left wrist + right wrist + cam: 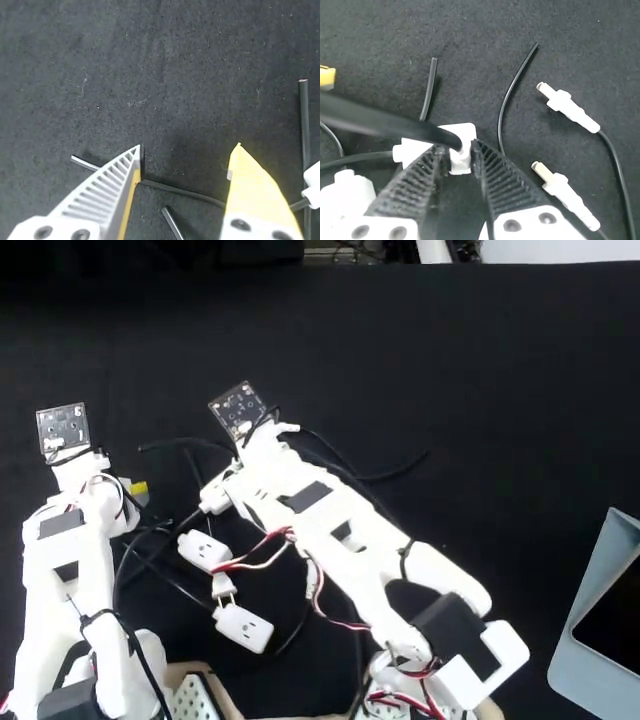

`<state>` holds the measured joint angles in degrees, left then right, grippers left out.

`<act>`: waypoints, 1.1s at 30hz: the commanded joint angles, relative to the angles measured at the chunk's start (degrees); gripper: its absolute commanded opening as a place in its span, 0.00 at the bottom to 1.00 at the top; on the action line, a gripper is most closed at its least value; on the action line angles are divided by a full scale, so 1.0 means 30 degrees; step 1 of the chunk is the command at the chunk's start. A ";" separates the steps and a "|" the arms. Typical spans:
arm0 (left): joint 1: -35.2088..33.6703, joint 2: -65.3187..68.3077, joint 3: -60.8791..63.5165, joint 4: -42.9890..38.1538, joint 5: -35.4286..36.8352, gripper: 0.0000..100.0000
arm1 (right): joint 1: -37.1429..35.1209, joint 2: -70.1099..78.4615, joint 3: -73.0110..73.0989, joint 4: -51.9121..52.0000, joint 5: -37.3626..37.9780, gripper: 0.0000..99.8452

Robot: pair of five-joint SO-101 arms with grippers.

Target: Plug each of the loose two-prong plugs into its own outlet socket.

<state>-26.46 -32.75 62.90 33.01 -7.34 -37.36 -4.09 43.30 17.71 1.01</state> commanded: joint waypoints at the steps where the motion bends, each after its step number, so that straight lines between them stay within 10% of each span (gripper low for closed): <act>1: -0.0044 -0.0205 -0.0073 -0.0264 0.0059 0.28 | 0.0293 -0.0073 -0.1158 -0.0410 -0.0059 0.01; 33: -0.0044 -0.0205 0.0161 -0.0352 0.0059 0.28 | 0.0205 0.2593 -0.1245 0.0410 0.1026 0.01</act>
<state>-26.46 -32.75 63.87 33.01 -7.34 -37.01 3.21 41.01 16.84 2.07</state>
